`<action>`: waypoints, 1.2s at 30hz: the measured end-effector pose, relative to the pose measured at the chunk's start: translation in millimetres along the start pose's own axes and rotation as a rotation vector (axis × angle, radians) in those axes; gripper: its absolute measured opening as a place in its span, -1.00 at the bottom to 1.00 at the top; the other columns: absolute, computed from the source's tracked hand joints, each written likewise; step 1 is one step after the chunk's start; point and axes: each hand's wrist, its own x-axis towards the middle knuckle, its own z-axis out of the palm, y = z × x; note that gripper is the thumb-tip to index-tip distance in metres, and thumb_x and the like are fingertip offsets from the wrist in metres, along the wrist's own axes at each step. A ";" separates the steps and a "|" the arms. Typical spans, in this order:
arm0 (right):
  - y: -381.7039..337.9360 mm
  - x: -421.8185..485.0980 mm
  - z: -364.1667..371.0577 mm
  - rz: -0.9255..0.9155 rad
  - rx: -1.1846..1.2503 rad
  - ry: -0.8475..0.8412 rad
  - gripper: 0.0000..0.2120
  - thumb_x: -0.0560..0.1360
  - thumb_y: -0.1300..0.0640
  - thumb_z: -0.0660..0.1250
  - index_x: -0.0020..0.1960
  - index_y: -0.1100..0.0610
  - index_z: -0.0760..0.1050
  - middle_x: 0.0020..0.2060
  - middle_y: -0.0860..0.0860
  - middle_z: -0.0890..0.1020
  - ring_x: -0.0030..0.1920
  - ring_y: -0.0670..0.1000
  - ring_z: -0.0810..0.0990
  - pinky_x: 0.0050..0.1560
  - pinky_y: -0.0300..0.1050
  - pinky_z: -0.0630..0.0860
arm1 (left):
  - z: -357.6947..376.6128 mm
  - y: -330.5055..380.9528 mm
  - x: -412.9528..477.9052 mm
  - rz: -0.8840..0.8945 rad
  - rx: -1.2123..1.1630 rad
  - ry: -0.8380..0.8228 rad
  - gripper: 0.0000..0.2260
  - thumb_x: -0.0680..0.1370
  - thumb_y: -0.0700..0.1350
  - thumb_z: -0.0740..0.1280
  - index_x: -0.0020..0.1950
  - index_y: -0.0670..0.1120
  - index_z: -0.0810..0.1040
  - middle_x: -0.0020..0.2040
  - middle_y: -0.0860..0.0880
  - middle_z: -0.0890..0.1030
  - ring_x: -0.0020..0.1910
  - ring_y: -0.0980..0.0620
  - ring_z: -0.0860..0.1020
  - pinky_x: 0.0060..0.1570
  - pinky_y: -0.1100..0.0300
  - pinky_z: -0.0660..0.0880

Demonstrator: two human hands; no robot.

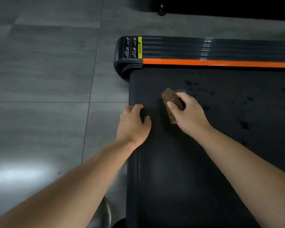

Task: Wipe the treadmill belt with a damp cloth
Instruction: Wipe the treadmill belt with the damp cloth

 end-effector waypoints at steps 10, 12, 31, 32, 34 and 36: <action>-4.1 117.5 65.9 -0.320 -0.456 0.145 -0.60 0.62 -0.11 0.23 0.45 -0.13 0.44 0.25 0.07 0.40 0.23 0.14 0.41 0.25 0.11 0.46 | 56.4 -35.0 30.5 0.132 0.060 0.159 -0.34 0.65 0.13 0.22 0.67 -0.03 0.04 0.65 -0.14 0.00 0.63 -0.13 -0.01 0.57 -0.11 0.20; -5.0 120.4 74.5 -0.366 -0.523 0.163 -0.58 0.61 -0.15 0.25 0.45 -0.12 0.46 0.22 0.09 0.40 0.20 0.15 0.42 0.22 0.12 0.45 | 55.0 -37.4 34.7 0.152 0.035 0.160 -0.33 0.65 0.13 0.22 0.67 -0.02 0.03 0.65 -0.11 -0.02 0.63 -0.11 -0.02 0.56 -0.12 0.22; -8.8 167.1 71.4 -0.566 -0.457 0.164 -0.69 0.59 -0.06 0.35 0.33 -0.13 0.58 0.11 0.08 0.48 0.18 0.18 0.48 0.20 0.04 0.46 | 58.0 -64.5 12.1 0.112 -0.222 0.106 -0.21 0.63 0.23 0.21 0.68 0.07 -0.19 0.69 0.11 -0.08 0.65 0.14 -0.05 0.46 0.21 0.10; -13.0 177.2 70.3 -0.467 -0.421 0.206 -0.69 0.60 -0.07 0.33 0.33 -0.12 0.58 0.12 0.08 0.46 0.21 0.20 0.48 0.23 0.05 0.46 | 58.7 -65.6 12.6 0.112 -0.221 0.113 -0.21 0.62 0.24 0.20 0.68 0.07 -0.18 0.69 0.11 -0.07 0.65 0.13 -0.04 0.48 0.17 0.13; -12.1 168.8 82.3 -0.484 -0.414 0.210 -0.66 0.59 -0.11 0.33 0.35 -0.11 0.58 0.13 0.10 0.47 0.22 0.20 0.48 0.24 0.06 0.46 | 59.2 -66.7 13.0 0.117 -0.215 0.124 -0.21 0.61 0.24 0.20 0.69 0.06 -0.17 0.69 0.10 -0.05 0.65 0.13 -0.03 0.50 0.16 0.13; -1.5 128.4 87.9 -0.672 -0.405 0.079 -0.64 0.57 -0.11 0.36 0.35 -0.13 0.57 0.10 0.08 0.49 0.16 0.14 0.50 0.19 0.02 0.47 | 59.2 -66.1 12.5 0.120 -0.208 0.121 -0.20 0.60 0.24 0.19 0.69 0.05 -0.17 0.69 0.09 -0.05 0.65 0.13 -0.04 0.50 0.19 0.10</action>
